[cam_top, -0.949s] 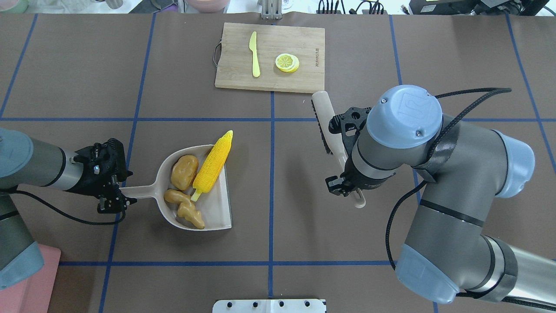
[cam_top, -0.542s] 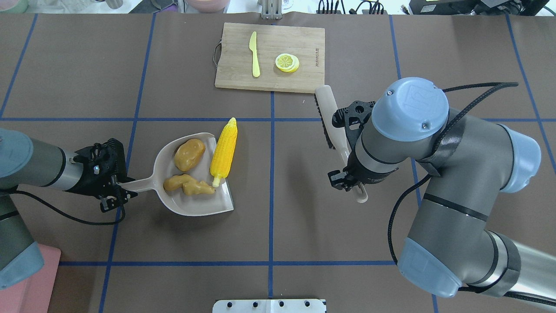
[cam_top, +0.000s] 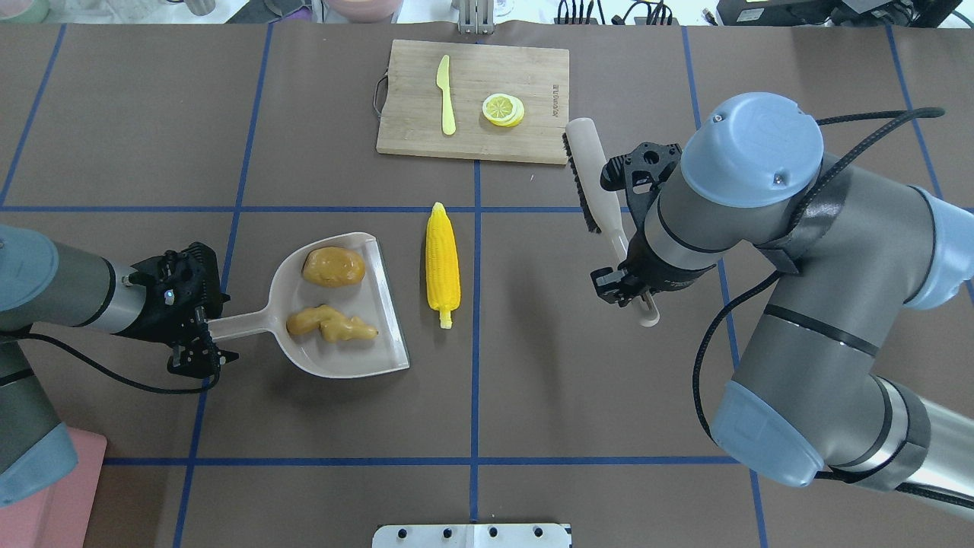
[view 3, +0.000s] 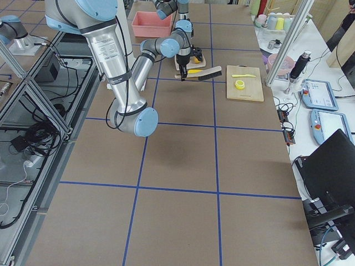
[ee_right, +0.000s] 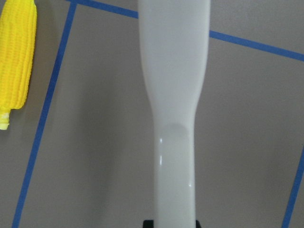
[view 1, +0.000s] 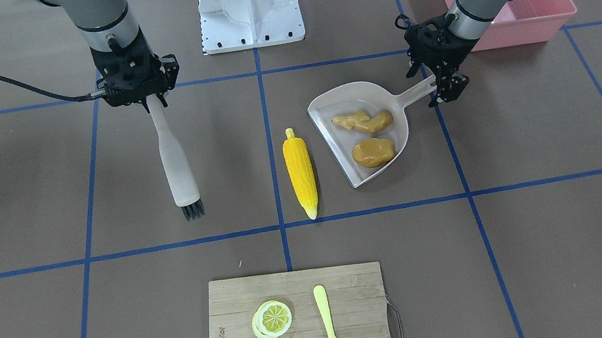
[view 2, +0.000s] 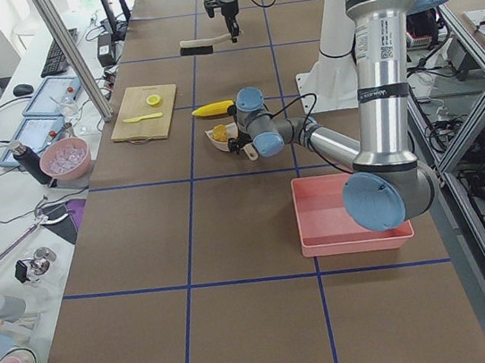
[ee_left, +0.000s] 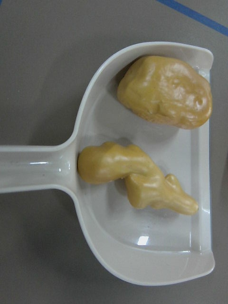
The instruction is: Sweep and dump trash into bin
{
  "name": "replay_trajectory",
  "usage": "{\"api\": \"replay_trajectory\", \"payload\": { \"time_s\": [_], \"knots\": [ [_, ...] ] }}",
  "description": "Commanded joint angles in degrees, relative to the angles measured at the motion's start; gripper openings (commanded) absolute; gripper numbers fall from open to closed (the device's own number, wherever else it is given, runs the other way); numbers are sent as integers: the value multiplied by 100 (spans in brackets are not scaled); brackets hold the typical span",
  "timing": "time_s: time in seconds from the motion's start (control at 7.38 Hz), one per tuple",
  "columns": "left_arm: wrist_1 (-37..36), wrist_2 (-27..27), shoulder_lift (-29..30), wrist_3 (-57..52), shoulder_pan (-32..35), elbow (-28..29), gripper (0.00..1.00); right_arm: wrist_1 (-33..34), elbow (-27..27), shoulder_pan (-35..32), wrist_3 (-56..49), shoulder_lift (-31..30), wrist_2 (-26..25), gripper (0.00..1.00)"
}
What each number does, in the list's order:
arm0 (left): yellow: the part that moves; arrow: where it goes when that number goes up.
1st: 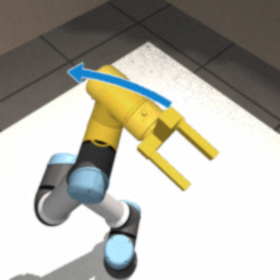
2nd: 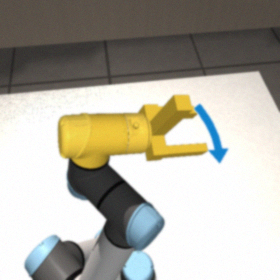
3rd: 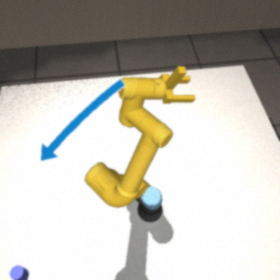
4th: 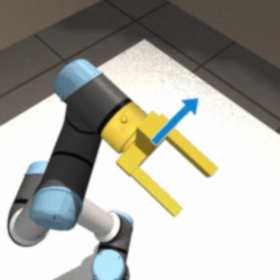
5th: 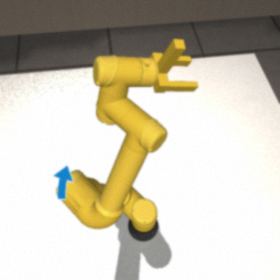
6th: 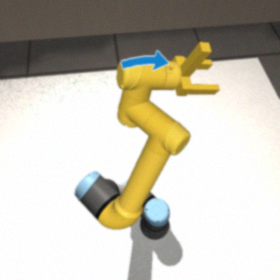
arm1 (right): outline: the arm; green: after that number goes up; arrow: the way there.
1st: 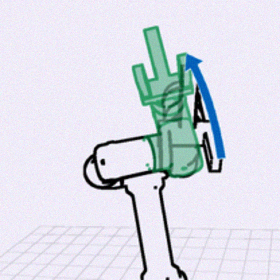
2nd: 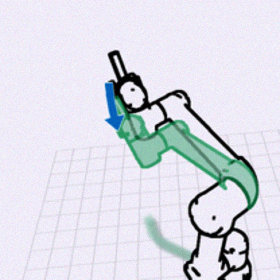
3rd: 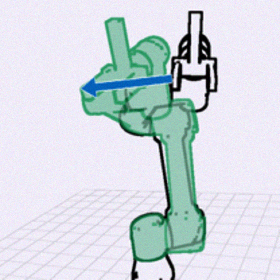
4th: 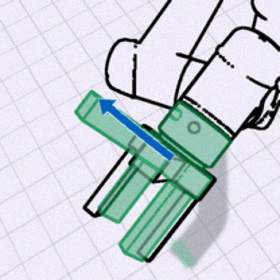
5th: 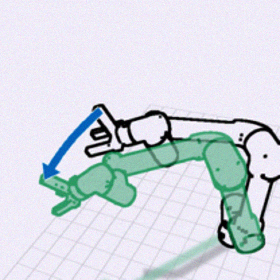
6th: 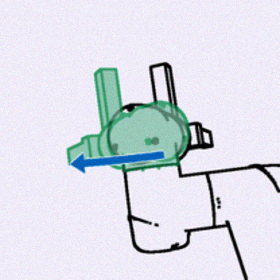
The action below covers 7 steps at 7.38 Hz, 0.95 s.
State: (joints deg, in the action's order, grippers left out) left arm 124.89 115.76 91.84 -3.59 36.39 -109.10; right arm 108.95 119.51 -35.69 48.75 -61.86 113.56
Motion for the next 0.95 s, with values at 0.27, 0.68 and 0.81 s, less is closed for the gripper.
{"api": "replay_trajectory", "payload": {
  "time_s": [0.27,0.68,0.81],
  "knots": [
    [-17,-1,0,16,0,12,46,169,-32,97,-427,-212,304,0],
    [-35,-10,0,51,0,21,16,441,-330,185,-349,-143,1226,0],
    [-44,-10,0,42,0,21,15,478,-392,220,-340,-73,1247,0]
  ]
}}
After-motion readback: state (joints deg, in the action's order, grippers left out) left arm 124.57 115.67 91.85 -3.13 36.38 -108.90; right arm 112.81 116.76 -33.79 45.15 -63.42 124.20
